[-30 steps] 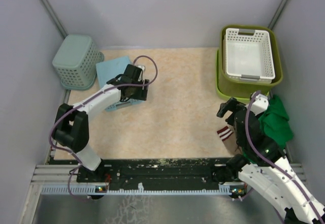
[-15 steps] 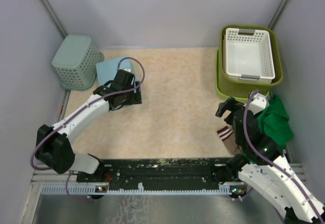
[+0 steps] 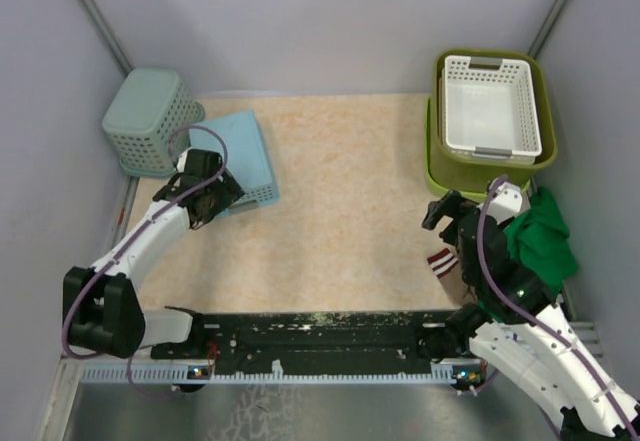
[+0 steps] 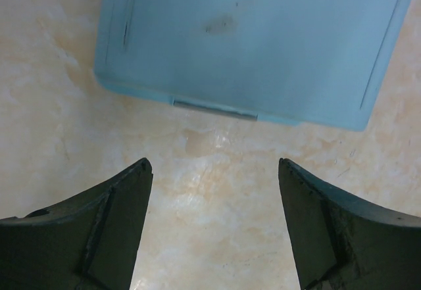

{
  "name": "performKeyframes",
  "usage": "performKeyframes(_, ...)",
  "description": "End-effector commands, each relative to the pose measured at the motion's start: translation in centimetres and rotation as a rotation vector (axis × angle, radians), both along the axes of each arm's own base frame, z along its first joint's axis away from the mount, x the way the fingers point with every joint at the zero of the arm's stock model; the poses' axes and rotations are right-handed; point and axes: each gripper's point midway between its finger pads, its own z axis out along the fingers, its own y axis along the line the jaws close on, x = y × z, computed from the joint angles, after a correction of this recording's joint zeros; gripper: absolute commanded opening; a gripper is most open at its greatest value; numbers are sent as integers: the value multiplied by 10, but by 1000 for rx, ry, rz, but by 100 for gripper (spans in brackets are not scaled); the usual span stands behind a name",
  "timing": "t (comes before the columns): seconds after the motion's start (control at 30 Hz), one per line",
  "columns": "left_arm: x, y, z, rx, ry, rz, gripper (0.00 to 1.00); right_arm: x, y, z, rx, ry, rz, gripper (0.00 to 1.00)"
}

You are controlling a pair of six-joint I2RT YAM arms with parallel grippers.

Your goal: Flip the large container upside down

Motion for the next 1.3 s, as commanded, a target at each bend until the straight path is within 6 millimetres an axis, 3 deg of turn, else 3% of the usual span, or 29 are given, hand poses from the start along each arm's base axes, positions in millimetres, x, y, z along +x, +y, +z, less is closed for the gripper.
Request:
performKeyframes(0.0,42,-3,10,-59,-94,-47,83,-3,-3,18,22,-51,0,91)
performKeyframes(0.27,96,-11,-11,-30,-37,-219,83,-12,-13,20,28,-55,-24,91)
performKeyframes(0.43,130,4,-10,47,-52,-252,84,-20,-22,22,29,-60,-45,91)
performKeyframes(0.6,152,27,-10,59,-38,-220,85,-25,-28,22,34,-62,-64,91)
performKeyframes(0.77,172,46,23,139,-101,-199,90,-26,-28,22,38,-60,-66,91)
performKeyframes(0.87,178,45,43,153,-125,-226,91,-24,-27,22,38,-61,-65,91)
performKeyframes(0.97,171,22,60,95,-146,-325,90,-21,-24,22,40,-62,-59,91)
performKeyframes(1.1,146,-25,70,100,-165,-424,90,-15,-17,18,43,-54,-44,91)
performKeyframes(1.27,114,-95,44,147,-118,-514,89,-6,-4,14,56,-46,-10,91)
